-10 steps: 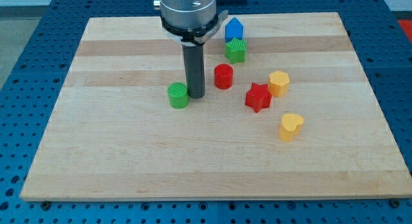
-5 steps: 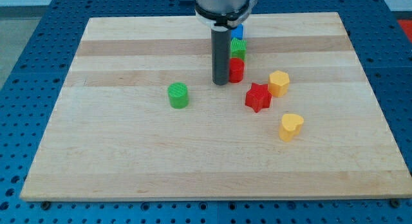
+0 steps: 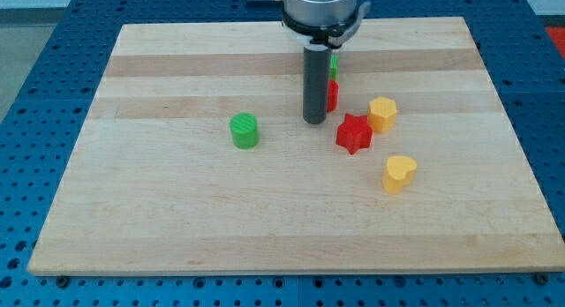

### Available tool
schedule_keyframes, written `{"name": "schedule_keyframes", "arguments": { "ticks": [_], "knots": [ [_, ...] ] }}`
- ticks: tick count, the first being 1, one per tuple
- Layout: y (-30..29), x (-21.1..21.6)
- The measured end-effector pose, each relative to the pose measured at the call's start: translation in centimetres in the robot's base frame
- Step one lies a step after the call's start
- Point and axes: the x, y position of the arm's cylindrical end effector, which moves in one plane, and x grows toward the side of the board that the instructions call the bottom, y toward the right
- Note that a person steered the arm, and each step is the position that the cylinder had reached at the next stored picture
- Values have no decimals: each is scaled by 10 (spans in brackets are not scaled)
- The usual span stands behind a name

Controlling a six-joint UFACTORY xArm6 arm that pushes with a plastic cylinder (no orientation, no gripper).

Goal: Push red circle to green star

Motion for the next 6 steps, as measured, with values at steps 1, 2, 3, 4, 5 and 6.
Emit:
{"name": "schedule_keyframes", "arguments": {
  "ticks": [1,2,3,4,5,6],
  "knots": [
    [12,0],
    [12,-1],
    [12,-6],
    [12,-16],
    [11,-20],
    [9,-20]
  ]
}}
